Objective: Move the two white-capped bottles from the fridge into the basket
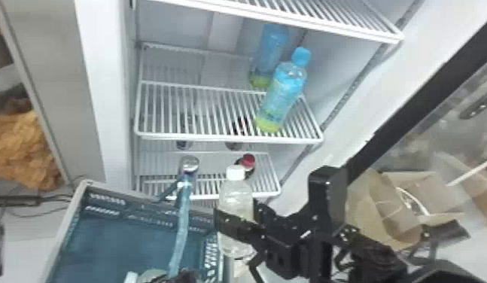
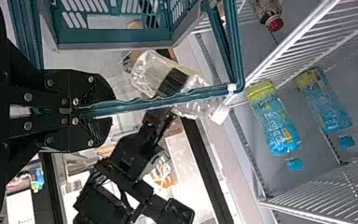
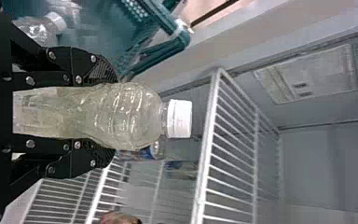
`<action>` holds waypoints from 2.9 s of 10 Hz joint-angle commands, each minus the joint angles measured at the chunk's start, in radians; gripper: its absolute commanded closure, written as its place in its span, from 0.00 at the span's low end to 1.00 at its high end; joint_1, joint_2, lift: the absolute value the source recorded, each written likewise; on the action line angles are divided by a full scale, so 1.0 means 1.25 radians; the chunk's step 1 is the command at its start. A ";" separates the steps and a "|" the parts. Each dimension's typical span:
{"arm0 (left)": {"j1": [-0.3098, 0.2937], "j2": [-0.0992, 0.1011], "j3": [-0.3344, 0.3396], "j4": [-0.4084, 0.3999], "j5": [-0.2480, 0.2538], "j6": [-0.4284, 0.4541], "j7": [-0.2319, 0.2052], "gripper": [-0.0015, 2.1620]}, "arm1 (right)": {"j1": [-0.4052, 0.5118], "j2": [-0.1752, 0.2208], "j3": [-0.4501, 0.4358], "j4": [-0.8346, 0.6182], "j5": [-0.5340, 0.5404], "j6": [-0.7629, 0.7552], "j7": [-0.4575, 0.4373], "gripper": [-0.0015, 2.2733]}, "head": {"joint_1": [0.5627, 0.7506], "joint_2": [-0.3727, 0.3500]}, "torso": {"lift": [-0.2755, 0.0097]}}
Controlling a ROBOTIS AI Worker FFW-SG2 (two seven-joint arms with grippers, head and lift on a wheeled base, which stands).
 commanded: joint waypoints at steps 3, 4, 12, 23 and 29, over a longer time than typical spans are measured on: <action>-0.009 0.002 -0.004 0.000 0.000 0.003 0.000 0.55 | -0.057 -0.021 0.049 0.070 -0.053 0.067 0.039 0.39 | 0.70 0.04 | 0.97; -0.009 0.002 -0.004 0.000 0.000 0.003 0.000 0.55 | -0.069 -0.024 0.065 0.074 -0.046 0.067 0.038 0.39 | 0.70 0.08 | 0.97; -0.005 0.002 -0.001 0.000 0.000 0.005 0.001 0.55 | -0.089 -0.032 0.094 0.090 -0.038 -0.003 0.059 0.10 | 0.70 0.20 | 0.97; -0.003 0.002 -0.001 0.000 -0.002 0.005 0.000 0.55 | 0.080 0.021 0.024 0.064 0.017 -0.581 -0.130 0.10 | 0.70 0.08 | 0.97; 0.001 -0.001 0.004 0.004 -0.020 -0.003 0.001 0.55 | 0.127 0.077 -0.043 0.159 0.025 -0.777 -0.152 0.10 | 0.70 0.03 | 0.97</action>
